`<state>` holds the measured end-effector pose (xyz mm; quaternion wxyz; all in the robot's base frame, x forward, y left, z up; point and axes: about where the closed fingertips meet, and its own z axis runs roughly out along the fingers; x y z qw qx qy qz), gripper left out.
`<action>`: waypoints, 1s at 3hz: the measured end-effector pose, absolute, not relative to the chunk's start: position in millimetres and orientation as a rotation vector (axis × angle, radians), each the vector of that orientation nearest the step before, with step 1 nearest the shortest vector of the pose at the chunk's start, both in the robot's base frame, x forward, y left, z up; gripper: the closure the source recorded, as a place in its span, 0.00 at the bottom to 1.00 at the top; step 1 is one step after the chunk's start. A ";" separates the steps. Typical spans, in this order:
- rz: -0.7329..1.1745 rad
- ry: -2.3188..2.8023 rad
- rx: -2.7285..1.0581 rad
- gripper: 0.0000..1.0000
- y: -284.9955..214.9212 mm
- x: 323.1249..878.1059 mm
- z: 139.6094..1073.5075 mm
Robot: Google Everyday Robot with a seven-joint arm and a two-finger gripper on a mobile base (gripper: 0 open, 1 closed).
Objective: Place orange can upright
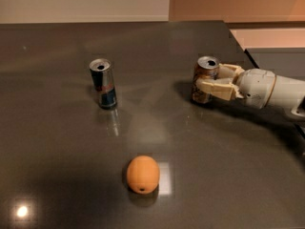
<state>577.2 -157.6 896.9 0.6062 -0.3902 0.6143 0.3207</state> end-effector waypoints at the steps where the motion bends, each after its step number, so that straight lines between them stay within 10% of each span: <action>1: 0.745 1.419 -0.906 0.13 -155.0 577.3 897.2; 3: 0.748 1.416 -0.910 0.00 -152.2 577.3 897.6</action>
Offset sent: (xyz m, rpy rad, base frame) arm 0.0001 0.0024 0.0003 0.0001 -0.0004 0.0042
